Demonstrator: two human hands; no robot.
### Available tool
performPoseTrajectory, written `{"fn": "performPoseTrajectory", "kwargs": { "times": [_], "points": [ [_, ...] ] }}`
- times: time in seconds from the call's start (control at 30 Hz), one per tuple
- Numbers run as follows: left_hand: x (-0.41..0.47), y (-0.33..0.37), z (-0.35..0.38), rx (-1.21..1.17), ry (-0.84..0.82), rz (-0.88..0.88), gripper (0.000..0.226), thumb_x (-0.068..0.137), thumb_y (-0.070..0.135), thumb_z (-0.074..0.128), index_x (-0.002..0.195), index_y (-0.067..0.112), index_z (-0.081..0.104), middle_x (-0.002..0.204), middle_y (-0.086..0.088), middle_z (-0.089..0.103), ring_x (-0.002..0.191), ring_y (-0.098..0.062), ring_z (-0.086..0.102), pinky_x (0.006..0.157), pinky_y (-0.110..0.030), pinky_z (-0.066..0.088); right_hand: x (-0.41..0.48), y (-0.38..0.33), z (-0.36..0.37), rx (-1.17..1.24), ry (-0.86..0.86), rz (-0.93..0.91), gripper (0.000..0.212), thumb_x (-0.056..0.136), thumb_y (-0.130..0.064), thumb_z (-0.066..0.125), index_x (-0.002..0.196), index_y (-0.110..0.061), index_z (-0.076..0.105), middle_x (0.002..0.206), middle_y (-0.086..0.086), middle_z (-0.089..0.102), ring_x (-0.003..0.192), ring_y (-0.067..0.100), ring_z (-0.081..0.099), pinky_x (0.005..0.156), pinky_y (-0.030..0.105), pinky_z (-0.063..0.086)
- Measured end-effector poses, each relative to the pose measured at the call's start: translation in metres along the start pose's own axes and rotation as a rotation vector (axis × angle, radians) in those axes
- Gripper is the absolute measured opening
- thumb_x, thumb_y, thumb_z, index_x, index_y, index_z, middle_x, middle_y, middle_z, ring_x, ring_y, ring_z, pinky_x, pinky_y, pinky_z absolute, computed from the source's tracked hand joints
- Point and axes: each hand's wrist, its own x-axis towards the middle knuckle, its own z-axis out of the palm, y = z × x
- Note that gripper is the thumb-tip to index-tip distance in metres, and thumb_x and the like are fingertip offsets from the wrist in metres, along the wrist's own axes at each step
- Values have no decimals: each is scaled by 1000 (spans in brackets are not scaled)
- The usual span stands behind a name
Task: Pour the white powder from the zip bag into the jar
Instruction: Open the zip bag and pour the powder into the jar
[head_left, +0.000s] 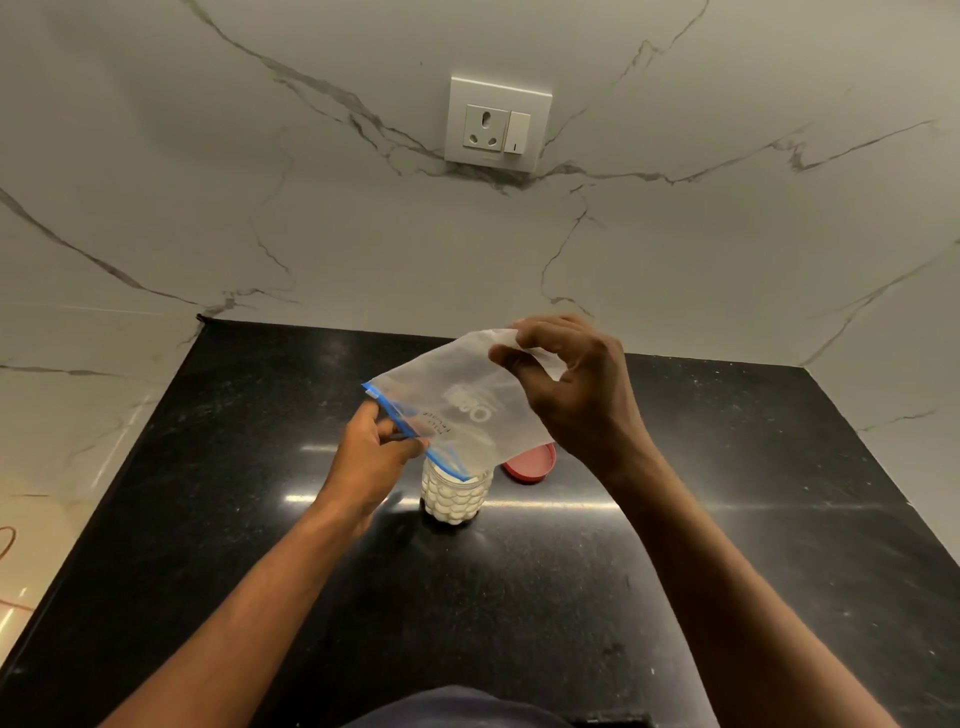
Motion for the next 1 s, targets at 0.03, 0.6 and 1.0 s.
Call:
{"fn": "performPoseTrajectory", "kwargs": {
  "times": [0.03,0.6,1.0],
  "points": [
    [1,0,0,-3,3,-3,52,94,-5,74,117,38,58,101,16,77,85,13,73,59,-7,56,0,0,0,38,6,10,23,90,-20,83,107,-5,78,111,9,77,102,23,70,85,46,61],
    [1,3,0,-50,-25,-24,51,93,-9,73,119,34,61,94,22,82,88,9,76,62,-11,58,-48,66,-4,467,-52,364,59,77,-13,93,125,-33,66,116,-14,74,110,21,72,85,28,63],
    [-7,3,-1,-86,-158,37,63,91,-16,70,129,32,57,113,10,82,104,-7,78,74,-15,61,-47,53,5,558,109,342,31,85,-16,88,112,-19,72,103,0,78,94,22,77,78,34,66]
  ]
}}
